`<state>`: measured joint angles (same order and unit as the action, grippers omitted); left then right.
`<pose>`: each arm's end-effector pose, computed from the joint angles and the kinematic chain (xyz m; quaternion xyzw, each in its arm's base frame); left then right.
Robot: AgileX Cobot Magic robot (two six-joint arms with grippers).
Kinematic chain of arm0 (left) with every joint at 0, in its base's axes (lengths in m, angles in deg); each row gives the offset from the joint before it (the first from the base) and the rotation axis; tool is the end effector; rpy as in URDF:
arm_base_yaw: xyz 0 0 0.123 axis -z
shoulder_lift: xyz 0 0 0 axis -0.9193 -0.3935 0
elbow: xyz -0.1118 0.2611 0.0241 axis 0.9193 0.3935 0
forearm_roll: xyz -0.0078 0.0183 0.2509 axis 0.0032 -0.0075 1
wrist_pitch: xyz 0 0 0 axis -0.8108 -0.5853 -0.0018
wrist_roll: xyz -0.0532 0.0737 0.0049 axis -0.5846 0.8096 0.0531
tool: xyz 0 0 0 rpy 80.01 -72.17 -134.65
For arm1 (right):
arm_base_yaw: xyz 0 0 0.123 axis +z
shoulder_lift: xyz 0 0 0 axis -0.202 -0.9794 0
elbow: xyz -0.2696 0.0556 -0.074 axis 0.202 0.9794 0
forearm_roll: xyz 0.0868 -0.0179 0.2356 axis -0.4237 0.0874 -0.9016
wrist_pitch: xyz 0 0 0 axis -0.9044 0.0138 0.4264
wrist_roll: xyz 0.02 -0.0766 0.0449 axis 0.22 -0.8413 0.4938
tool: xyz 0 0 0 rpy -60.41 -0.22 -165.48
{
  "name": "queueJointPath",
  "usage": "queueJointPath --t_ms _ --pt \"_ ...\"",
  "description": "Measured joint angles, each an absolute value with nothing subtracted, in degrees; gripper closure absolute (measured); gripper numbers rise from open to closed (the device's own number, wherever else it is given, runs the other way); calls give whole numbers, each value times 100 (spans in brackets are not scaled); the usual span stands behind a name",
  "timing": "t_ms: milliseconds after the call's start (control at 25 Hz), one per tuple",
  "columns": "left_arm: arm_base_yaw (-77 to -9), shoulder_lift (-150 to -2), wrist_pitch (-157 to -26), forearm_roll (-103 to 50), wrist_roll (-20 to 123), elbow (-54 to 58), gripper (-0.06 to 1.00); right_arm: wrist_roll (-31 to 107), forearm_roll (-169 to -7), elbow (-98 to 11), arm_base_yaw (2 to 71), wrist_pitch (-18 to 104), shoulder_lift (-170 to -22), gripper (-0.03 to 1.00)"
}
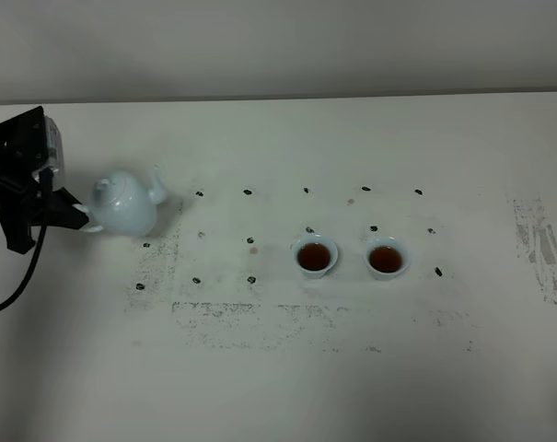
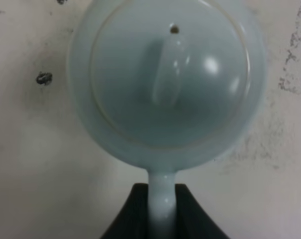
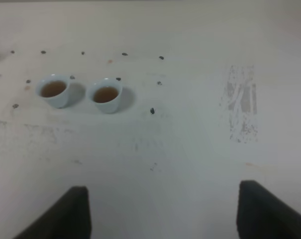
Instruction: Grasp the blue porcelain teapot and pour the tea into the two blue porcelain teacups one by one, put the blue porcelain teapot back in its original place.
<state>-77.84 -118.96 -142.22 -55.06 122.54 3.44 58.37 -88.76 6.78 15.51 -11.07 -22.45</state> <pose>0.3976 0.0262 0.1676 0.5440 0.7835 -0.1426 0.2643 -0.0114 0.0113 0.2797 -0.0531 0.8541 0.0799 0.5111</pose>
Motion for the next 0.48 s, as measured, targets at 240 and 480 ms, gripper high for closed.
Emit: queueJointPath --t_ms 240,480 --pt "-7590 -12084 -13909 -5560 12295 344 94 5837 -8876 678 1551 -1107 -2245 38" --pt "-7431 -12216 -13866 -5523 12295 344 94 5837 -8881 678 1551 -1107 -2244 38"
